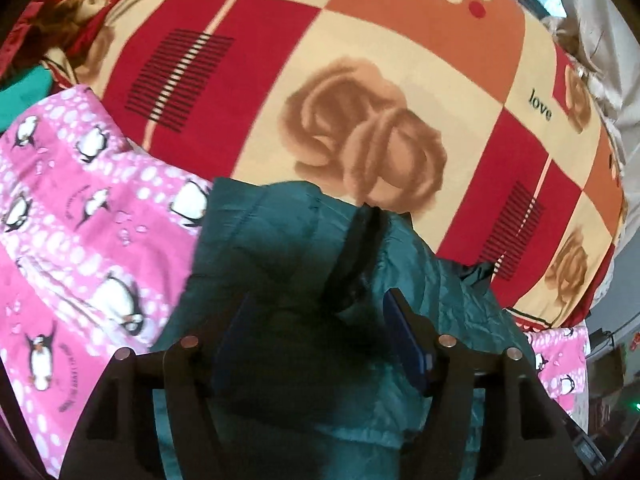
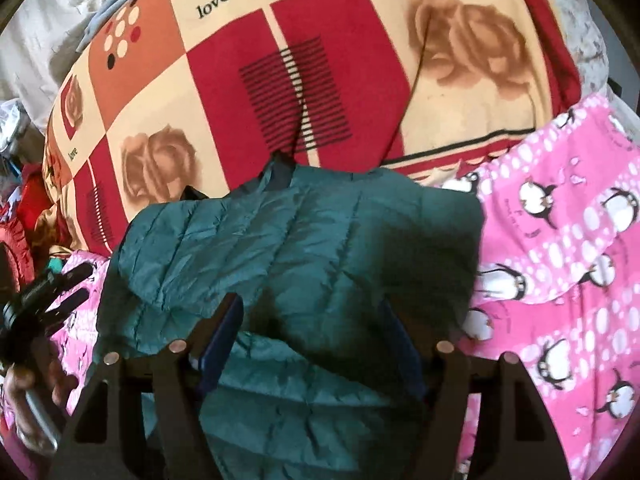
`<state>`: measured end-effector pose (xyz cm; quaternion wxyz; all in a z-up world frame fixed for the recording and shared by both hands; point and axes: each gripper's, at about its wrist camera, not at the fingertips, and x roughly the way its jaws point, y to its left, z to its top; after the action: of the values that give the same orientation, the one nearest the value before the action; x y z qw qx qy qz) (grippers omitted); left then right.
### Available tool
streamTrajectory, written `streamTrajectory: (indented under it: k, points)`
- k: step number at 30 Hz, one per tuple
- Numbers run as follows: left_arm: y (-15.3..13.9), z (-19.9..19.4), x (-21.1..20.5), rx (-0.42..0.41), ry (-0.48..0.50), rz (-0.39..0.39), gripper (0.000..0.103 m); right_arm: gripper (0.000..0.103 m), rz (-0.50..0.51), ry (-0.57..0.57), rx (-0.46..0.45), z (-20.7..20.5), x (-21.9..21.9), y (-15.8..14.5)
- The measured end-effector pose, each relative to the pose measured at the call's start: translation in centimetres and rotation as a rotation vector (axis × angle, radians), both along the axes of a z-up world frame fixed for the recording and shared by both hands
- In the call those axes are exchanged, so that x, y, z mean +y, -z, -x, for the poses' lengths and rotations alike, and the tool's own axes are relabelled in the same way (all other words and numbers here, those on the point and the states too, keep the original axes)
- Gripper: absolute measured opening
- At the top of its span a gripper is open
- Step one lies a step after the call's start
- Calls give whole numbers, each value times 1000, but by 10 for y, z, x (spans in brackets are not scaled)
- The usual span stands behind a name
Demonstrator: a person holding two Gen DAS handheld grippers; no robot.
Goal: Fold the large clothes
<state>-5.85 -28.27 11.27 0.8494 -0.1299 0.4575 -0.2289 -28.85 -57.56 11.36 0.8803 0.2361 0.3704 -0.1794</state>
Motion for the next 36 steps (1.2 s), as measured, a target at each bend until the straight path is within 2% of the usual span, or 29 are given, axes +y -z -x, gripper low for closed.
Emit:
streamTrajectory:
  k: [3,4,5,6,7,10,12,14,19,23,26,29,30,31,32,34,36]
  points:
    - [12,-8,-22,39,12,-39,44,74,-2,23,-5,14,-11,-8]
    - [15,-9,-27,38,10,-45,41,74,-5,42,-10,21,-16,-10]
    - [17,-9,-31,32,13,-44,18,75,-8,56,-12,26,-20,-11]
    - [18,-9,-36,33,27,-55,1,75,-11,69,-13,29,-23,-11]
    - [18,-9,-39,35,40,-72,0,75,-11,78,-12,30,-25,-10]
    - [3,5,-33,-43,60,-82,0,75,-10,105,-8,31,-29,-4]
    - [-12,16,-20,-116,62,-96,0,75,-15,99,-6,22,-28,3]
    - [-21,20,-2,-149,42,-101,0,75,-13,93,-4,7,-24,14]
    - [-7,14,35,-120,-12,-161,0,75,1,60,14,-40,-17,35]
    - [11,16,37,-92,-1,-202,0,76,101,7,115,-88,-12,56]
    - [10,22,37,-106,12,-225,0,78,135,-11,160,-107,-14,67]
    - [-2,24,41,-122,5,-219,0,78,113,-13,175,-106,-18,60]
    - [-7,24,44,-128,1,-200,5,78,104,-9,170,-102,-19,56]
    - [-12,24,46,-137,-6,-182,15,78,93,-1,152,-95,-18,47]
    - [-18,25,48,-156,-18,-166,17,78,75,5,112,-82,-16,36]
    - [-26,27,45,-186,-24,-166,18,78,64,-7,77,-68,-9,22]
    - [-29,27,36,-203,-12,-173,18,78,99,-37,78,-54,7,9]
